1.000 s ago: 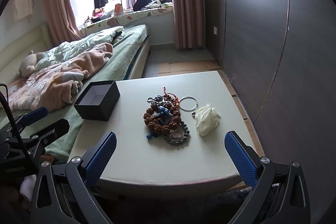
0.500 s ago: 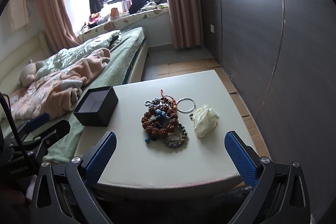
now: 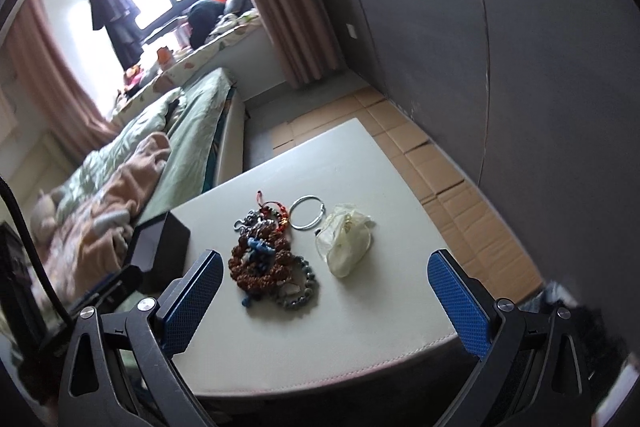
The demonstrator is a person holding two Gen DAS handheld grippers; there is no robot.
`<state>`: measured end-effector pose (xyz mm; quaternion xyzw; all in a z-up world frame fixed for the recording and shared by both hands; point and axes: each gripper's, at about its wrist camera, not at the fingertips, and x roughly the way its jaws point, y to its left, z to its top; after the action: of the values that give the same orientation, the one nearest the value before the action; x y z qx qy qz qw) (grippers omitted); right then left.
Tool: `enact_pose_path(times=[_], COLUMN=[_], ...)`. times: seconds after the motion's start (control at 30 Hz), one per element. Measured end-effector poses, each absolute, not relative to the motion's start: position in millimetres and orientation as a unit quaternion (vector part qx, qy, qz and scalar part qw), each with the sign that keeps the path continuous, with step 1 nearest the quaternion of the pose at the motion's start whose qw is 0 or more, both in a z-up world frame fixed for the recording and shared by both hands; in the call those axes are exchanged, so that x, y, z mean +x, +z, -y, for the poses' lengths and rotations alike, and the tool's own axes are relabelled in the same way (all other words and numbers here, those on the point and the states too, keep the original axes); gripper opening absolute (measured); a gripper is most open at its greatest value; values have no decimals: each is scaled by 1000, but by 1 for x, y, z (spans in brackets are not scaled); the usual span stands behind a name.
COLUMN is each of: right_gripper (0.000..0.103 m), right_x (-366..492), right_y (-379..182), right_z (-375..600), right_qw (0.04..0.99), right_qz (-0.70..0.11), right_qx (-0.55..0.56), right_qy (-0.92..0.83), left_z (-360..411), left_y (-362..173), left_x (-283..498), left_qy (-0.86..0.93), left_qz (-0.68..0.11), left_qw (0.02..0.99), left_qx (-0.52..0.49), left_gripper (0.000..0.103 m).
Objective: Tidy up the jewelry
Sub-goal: 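Reach the left tool to the brown bead bracelet and close on it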
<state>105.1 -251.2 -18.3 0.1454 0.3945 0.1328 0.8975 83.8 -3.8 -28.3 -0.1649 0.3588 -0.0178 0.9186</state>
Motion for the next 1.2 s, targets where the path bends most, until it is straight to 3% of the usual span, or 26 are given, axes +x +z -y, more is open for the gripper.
enact_pose_path(times=[0.1, 0.33, 0.6, 0.7, 0.87, 1.03, 1.2], right_gripper=[100, 88, 87, 87, 87, 87, 81], right_x=[112, 135, 156, 162, 175, 192, 202], right_y=[-25, -50, -67, -66, -72, -82, -92], right_z=[253, 257, 252, 251, 247, 238, 230], right_qw=[888, 860, 843, 842, 838, 830, 822], right_qz=[-405, -440, -466, -468, -476, -491, -507], right_qx=[169, 226, 240, 237, 239, 235, 231], right_qy=[135, 124, 123, 125, 122, 121, 116], left_z=[4, 3, 6, 5, 8, 11, 1], left_y=[-39, -68, -97, -108, -115, -113, -101], left_x=[97, 129, 158, 165, 169, 169, 166], left_qy=[-23, -28, -33, -24, -9, -23, -40], left_qz=[-376, -426, -461, -472, -471, -472, -463], left_qw=[909, 881, 858, 849, 852, 850, 848], left_qx=[-176, -204, -225, -236, -229, -231, -256], left_gripper=[81, 55, 54, 42, 37, 19, 19])
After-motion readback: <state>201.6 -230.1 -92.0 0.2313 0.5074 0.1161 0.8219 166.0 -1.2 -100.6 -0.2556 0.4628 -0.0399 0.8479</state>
